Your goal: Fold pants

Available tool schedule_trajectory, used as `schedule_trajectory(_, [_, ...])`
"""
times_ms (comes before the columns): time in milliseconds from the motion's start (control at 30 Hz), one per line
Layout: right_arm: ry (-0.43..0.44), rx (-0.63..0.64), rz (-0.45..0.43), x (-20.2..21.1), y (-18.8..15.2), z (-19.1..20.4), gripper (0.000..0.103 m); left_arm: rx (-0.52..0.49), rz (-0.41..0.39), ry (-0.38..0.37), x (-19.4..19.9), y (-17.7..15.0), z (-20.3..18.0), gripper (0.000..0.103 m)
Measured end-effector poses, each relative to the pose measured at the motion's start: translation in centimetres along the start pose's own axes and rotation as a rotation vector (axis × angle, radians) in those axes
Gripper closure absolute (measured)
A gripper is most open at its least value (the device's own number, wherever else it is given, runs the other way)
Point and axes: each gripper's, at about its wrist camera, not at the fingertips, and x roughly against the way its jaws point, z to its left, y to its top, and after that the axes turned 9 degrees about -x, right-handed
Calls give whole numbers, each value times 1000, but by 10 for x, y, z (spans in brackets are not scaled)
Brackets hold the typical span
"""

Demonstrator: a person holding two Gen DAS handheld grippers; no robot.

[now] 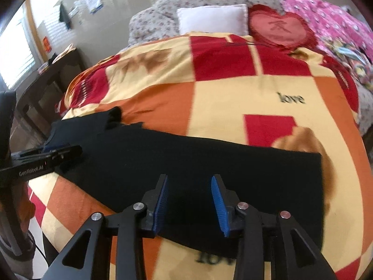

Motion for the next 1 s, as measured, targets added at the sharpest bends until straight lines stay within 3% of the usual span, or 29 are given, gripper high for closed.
schedule_trajectory(267, [-45,-109,-45,46,-14,-65,62,-97,37,-141,-17,26,-56,55])
schedule_trajectory(367, [-70,-161,-64,65,-22,-91,60,-161,27,-183,-23,41,-87,39])
schedule_trajectory(500, [-70,-225,-58,72,-31,-120,57,-256,35,-282,-34,57,-128,36])
schedule_trajectory(833, [101,-255,-47,52,-43,-127,56,-469,82,-366,-72,91,-212,36])
schedule_trajectory(1000, [151,-264,-72,49,-43,-126,55,-499,124,-382,-92,97,-236,36])
